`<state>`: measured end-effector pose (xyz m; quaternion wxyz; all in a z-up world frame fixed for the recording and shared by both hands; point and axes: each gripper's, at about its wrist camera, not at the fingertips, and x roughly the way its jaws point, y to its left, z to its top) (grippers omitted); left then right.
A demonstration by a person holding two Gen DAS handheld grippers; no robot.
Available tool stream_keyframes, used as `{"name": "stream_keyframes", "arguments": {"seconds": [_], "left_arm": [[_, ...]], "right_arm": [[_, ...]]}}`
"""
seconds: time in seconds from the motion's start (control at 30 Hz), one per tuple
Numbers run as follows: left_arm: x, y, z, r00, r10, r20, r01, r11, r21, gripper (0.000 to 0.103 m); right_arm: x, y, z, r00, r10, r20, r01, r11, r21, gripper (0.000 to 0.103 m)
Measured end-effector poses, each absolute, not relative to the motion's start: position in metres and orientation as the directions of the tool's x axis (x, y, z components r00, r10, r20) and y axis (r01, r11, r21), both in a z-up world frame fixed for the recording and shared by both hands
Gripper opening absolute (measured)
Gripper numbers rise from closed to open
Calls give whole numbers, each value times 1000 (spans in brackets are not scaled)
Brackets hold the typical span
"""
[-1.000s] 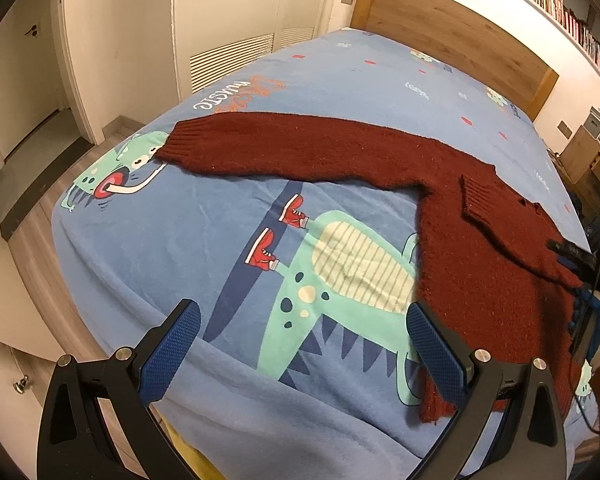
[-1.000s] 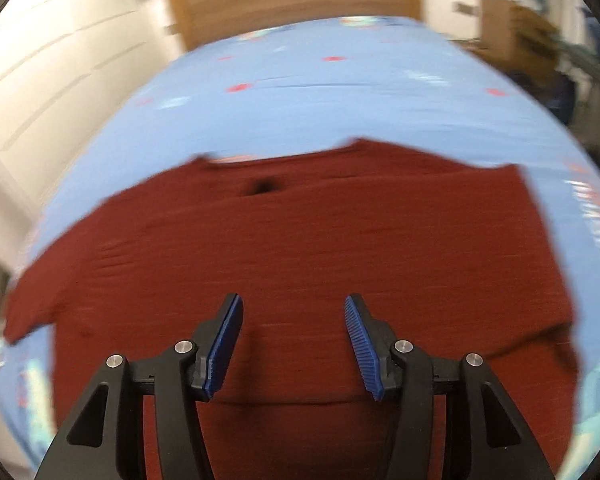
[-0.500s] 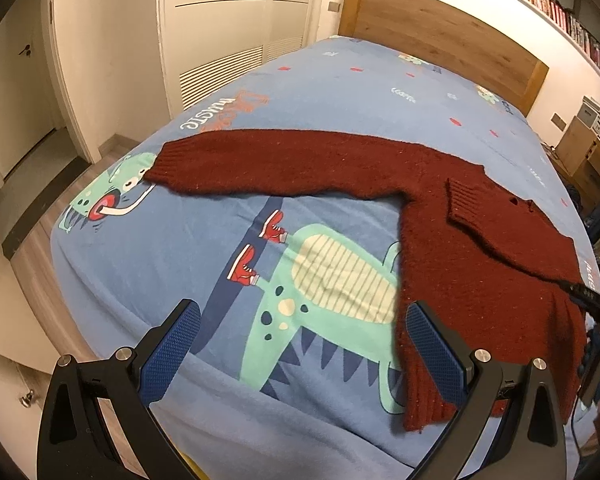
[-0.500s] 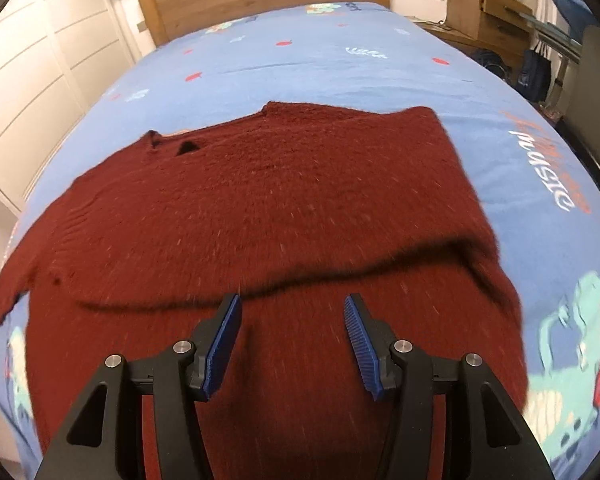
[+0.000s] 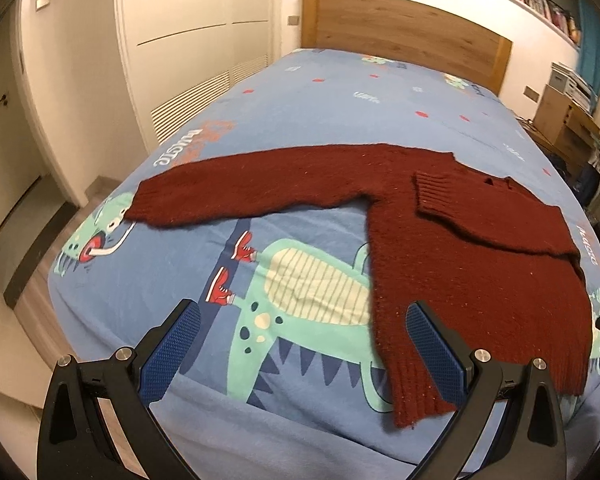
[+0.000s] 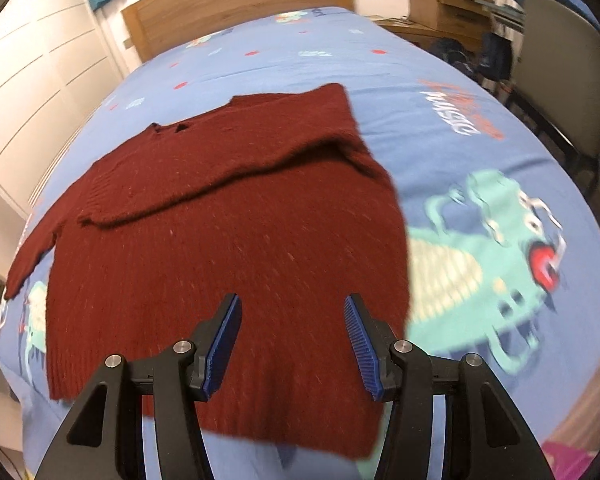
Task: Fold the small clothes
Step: 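Open the right gripper and withdraw it from the folded sleeve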
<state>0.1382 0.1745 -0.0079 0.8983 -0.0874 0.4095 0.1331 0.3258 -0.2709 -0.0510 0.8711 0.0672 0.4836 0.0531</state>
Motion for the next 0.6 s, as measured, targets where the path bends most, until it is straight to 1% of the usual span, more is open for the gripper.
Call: {"name": "stream_keyframes", "arguments": {"seconds": [0.23, 0.6], "left_arm": [[137, 180, -12, 642, 134, -755, -291, 954, -78, 101], [145, 210, -24, 633, 123, -764, -305, 947, -101, 101]], "right_arm": [[281, -295, -35, 535, 109, -838, 52, 986, 161, 55], [256, -293, -32, 513, 89, -854, 88, 984, 156, 55]]}}
